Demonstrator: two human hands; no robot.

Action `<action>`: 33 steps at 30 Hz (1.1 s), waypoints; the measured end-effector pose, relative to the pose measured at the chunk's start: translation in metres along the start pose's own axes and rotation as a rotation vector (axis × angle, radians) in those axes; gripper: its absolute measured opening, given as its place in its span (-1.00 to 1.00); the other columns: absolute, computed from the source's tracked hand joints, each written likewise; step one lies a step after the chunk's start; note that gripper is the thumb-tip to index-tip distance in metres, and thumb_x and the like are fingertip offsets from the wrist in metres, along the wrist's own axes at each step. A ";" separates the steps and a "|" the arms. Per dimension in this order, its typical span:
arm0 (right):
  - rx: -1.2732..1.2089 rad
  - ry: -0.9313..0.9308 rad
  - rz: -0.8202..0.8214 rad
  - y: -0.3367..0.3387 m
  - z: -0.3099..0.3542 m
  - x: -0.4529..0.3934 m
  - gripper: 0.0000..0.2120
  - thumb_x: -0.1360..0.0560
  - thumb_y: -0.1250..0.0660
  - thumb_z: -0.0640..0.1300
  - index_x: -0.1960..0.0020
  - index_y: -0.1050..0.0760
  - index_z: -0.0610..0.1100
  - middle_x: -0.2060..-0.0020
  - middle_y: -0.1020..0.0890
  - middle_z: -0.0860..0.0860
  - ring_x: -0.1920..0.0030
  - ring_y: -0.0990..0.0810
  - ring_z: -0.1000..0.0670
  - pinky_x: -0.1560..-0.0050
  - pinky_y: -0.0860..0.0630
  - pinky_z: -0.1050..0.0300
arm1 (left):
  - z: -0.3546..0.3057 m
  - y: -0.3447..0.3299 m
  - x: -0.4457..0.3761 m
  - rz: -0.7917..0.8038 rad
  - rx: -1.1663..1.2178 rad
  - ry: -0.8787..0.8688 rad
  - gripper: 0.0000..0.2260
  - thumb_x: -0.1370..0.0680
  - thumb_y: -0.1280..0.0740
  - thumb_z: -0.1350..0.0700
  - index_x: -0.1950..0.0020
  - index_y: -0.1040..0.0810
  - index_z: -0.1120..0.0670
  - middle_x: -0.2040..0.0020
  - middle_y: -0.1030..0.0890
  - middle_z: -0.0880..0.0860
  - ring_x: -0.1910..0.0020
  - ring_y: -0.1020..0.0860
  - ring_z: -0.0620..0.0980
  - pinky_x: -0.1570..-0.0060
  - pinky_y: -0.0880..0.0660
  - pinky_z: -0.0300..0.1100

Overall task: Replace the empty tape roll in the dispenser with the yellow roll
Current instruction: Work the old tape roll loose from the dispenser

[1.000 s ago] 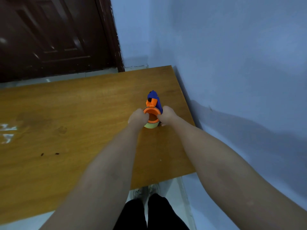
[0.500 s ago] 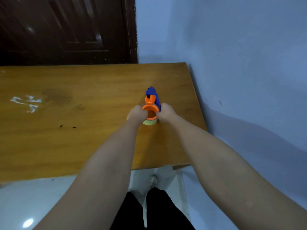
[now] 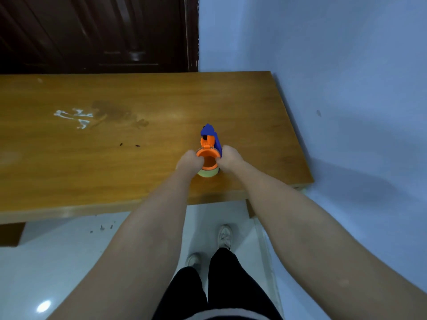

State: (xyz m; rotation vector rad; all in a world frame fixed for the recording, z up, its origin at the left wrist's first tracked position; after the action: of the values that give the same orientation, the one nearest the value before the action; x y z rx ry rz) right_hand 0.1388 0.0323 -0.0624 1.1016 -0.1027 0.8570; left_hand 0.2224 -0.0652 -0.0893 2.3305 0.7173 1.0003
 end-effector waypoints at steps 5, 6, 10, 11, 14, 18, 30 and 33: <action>0.022 0.005 -0.002 -0.025 0.007 0.024 -0.88 -0.54 -0.23 -0.21 -0.07 -0.43 -0.19 0.01 -0.53 -0.15 0.02 -0.52 -0.12 0.02 -0.48 0.03 | 0.031 0.007 0.023 0.004 -0.001 0.011 -0.79 -0.55 -0.17 0.16 -0.11 -0.49 0.20 0.03 -0.53 0.16 0.09 -0.49 0.13 -0.03 -0.53 0.01; 0.030 0.006 -0.005 -0.028 0.008 0.028 -0.83 -0.54 -0.24 -0.21 -0.12 -0.44 -0.21 -0.03 -0.55 -0.16 -0.04 -0.54 -0.14 -0.01 -0.48 0.02 | 0.036 0.008 0.026 0.003 -0.007 0.014 -0.77 -0.55 -0.17 0.16 -0.13 -0.49 0.20 0.01 -0.54 0.17 0.09 -0.49 0.12 -0.01 -0.52 0.00; 0.043 0.009 -0.018 -0.034 0.011 0.039 -0.77 -0.56 -0.25 -0.20 -0.20 -0.42 -0.22 -0.12 -0.55 -0.16 -0.12 -0.55 -0.14 0.02 -0.44 0.09 | 0.045 0.010 0.035 -0.002 -0.007 0.013 -0.78 -0.55 -0.18 0.17 -0.13 -0.50 0.20 0.04 -0.54 0.17 0.12 -0.48 0.10 0.10 -0.46 -0.05; 0.045 0.007 -0.018 -0.035 0.011 0.041 -0.77 -0.56 -0.25 -0.20 -0.20 -0.41 -0.22 -0.12 -0.55 -0.16 -0.12 -0.54 -0.13 0.04 -0.42 0.10 | 0.047 0.009 0.037 -0.005 -0.007 0.016 -0.78 -0.55 -0.18 0.17 -0.13 -0.50 0.20 0.06 -0.53 0.16 0.12 -0.48 0.09 0.10 -0.46 -0.05; 0.053 0.007 -0.014 -0.037 0.009 0.042 -0.76 -0.56 -0.25 -0.19 -0.21 -0.40 -0.22 -0.13 -0.54 -0.15 -0.12 -0.54 -0.13 0.05 -0.42 0.12 | 0.049 0.006 0.039 -0.005 0.008 0.037 -0.77 -0.56 -0.18 0.17 -0.17 -0.50 0.19 0.07 -0.51 0.12 0.11 -0.49 0.09 0.03 -0.51 -0.04; 0.066 0.009 -0.012 -0.037 0.005 0.040 -0.76 -0.57 -0.25 -0.18 -0.21 -0.40 -0.22 -0.13 -0.54 -0.16 -0.12 -0.54 -0.13 0.04 -0.43 0.11 | 0.049 0.002 0.040 0.005 0.023 0.049 -0.75 -0.57 -0.17 0.20 -0.21 -0.49 0.19 -0.07 -0.56 0.18 0.03 -0.53 0.12 0.00 -0.51 -0.03; 0.057 0.008 0.010 -0.039 -0.009 0.026 -0.74 -0.57 -0.25 -0.16 -0.23 -0.39 -0.22 -0.13 -0.54 -0.16 -0.03 -0.51 -0.09 0.06 -0.41 0.12 | 0.045 -0.011 0.032 0.033 0.002 0.081 -0.70 -0.58 -0.18 0.17 -0.31 -0.43 0.14 -0.16 -0.55 0.14 -0.12 -0.53 0.12 -0.14 -0.54 0.02; 0.044 0.002 0.005 -0.037 -0.010 0.021 -0.74 -0.57 -0.25 -0.16 -0.22 -0.39 -0.21 -0.12 -0.55 -0.15 -0.08 -0.54 -0.10 0.05 -0.43 0.12 | 0.044 -0.011 0.025 0.030 0.010 0.074 -0.69 -0.58 -0.18 0.17 -0.31 -0.43 0.14 -0.15 -0.55 0.14 -0.06 -0.52 0.10 -0.12 -0.55 0.02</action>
State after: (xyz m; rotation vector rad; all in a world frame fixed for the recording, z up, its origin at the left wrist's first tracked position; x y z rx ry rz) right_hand 0.1742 0.0456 -0.0847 1.1421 -0.0853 0.8686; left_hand 0.2677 -0.0515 -0.1097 2.3294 0.7191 1.1034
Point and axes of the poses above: each hand's wrist, its own x-axis away from the middle knuckle, its own y-axis out of the back of the hand, z = x × y, the point moved 5 cm from there along -x, towards the middle knuckle
